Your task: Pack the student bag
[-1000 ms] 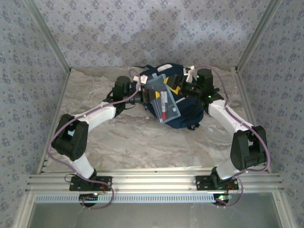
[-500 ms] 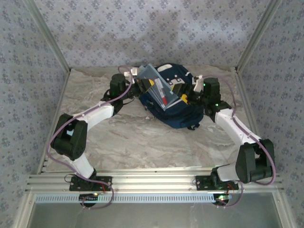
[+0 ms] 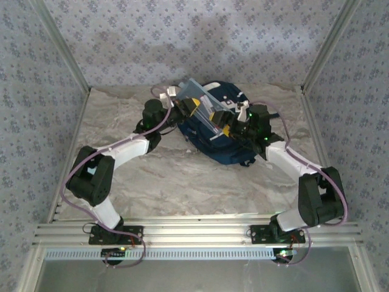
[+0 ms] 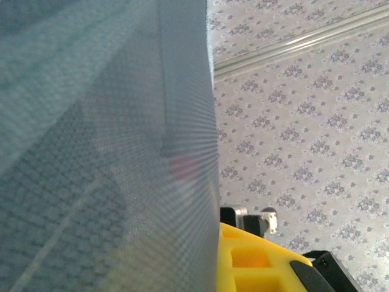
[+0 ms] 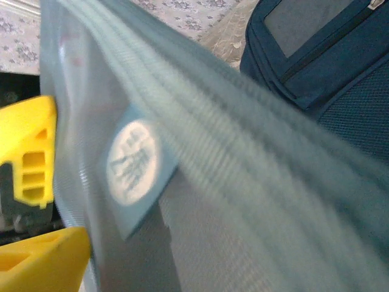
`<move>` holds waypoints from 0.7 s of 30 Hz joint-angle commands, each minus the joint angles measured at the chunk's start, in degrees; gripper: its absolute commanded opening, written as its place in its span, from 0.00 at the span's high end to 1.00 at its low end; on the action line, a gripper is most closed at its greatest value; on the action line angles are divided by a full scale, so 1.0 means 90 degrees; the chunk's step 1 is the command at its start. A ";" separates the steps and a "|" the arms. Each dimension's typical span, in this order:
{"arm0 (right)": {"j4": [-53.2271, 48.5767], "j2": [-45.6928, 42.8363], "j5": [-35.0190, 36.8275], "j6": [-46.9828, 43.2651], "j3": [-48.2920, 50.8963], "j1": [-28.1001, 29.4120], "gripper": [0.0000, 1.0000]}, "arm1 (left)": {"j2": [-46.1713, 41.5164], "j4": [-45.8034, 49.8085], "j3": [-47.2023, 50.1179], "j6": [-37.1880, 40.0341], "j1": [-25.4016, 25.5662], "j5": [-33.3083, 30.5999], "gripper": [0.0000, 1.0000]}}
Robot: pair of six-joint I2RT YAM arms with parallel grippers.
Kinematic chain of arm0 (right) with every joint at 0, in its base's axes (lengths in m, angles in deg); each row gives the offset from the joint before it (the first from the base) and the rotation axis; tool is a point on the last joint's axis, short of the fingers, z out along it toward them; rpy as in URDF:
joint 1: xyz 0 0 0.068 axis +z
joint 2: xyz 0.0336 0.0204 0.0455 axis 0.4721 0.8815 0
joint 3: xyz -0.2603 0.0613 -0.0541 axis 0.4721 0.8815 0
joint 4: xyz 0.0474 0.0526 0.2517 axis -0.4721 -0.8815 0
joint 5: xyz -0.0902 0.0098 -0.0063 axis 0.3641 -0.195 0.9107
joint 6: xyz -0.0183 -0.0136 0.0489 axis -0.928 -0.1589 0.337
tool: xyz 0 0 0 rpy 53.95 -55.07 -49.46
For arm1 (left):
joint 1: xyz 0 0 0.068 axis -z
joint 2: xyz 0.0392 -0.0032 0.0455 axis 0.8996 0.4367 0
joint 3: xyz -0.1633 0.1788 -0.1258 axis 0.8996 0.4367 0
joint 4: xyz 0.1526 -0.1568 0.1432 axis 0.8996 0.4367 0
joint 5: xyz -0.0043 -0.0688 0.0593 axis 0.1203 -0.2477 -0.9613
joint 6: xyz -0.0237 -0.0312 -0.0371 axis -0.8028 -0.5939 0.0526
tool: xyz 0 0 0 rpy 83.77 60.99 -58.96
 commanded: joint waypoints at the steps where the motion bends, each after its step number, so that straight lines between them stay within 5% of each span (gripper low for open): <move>1: 0.0688 0.0160 -0.0050 0.0260 -0.0202 0.0025 0.13 | 0.0081 -0.0514 0.0058 -0.0192 0.0128 0.0039 0.90; 5: 0.1175 0.0139 0.0075 0.0494 -0.0096 -0.0013 0.21 | 0.0163 -0.0495 0.0086 -0.0252 0.0219 0.0052 0.89; 10: 0.1387 0.0076 0.0026 0.0521 -0.0077 -0.0015 0.54 | 0.0326 -0.0466 0.0031 -0.0326 0.0283 0.0113 0.82; 15: 0.1405 -0.0043 -0.0069 0.0548 0.0047 -0.0083 0.69 | 0.0456 -0.0472 0.0004 -0.0388 0.0299 0.0112 0.75; 21: 0.1307 -0.0338 -0.0080 0.0489 0.0273 -0.0322 0.80 | 0.0474 -0.0126 -0.0056 -0.0309 0.0301 0.0103 0.22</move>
